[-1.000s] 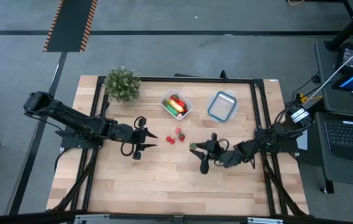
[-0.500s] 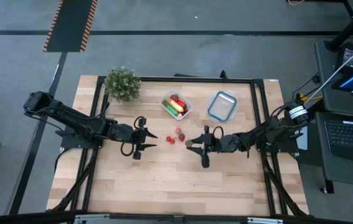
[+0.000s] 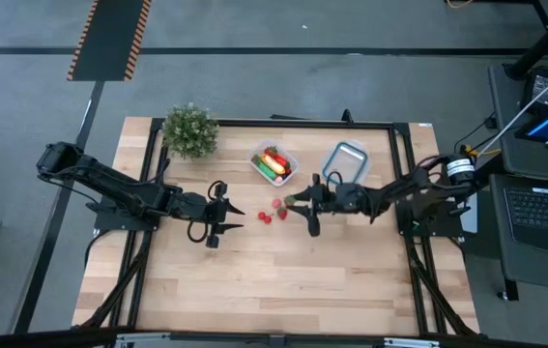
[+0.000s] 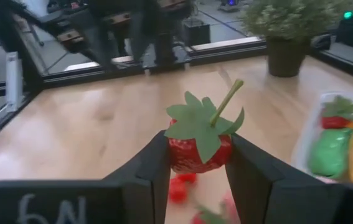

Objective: Pick and placing Produce into tupperware

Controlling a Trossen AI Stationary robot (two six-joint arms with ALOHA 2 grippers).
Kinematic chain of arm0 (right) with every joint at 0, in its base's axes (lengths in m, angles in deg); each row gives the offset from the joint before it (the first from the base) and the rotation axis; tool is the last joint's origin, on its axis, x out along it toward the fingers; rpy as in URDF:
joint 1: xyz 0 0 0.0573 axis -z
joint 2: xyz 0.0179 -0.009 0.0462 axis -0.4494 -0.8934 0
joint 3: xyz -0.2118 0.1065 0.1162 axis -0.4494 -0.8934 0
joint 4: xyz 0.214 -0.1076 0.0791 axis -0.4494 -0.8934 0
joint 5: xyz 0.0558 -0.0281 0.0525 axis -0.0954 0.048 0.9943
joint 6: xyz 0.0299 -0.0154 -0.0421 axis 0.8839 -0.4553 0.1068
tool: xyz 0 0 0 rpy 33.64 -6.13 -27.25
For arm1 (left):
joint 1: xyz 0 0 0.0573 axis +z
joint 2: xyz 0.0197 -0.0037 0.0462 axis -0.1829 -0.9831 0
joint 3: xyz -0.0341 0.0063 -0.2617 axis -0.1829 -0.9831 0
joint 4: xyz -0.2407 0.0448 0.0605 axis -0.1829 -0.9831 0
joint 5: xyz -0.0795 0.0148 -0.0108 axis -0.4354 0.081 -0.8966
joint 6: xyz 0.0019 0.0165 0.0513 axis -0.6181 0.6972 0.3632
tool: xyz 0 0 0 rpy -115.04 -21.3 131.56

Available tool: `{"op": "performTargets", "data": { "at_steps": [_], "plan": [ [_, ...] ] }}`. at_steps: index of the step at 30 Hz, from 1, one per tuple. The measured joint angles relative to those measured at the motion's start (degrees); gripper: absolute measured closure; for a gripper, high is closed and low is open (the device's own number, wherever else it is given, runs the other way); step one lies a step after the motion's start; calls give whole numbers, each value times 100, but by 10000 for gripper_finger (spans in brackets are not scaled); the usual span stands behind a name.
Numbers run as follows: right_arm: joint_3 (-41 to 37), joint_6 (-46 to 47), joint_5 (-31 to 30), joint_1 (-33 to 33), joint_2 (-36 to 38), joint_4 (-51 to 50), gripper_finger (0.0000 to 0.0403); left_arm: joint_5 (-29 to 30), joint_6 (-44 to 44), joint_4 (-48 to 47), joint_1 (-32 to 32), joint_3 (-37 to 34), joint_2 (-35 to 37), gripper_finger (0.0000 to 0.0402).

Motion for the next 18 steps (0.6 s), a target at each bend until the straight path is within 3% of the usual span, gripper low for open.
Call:
{"op": "performTargets", "data": {
  "at_steps": [10,18],
  "plan": [
    [0,2,1293,1109,0,-27,274,-1,4,-2,1,0,0,250],
    [0,-93,1922,1786,0,-233,274,0,2,-4,0,0,0,250]
  ]
}}
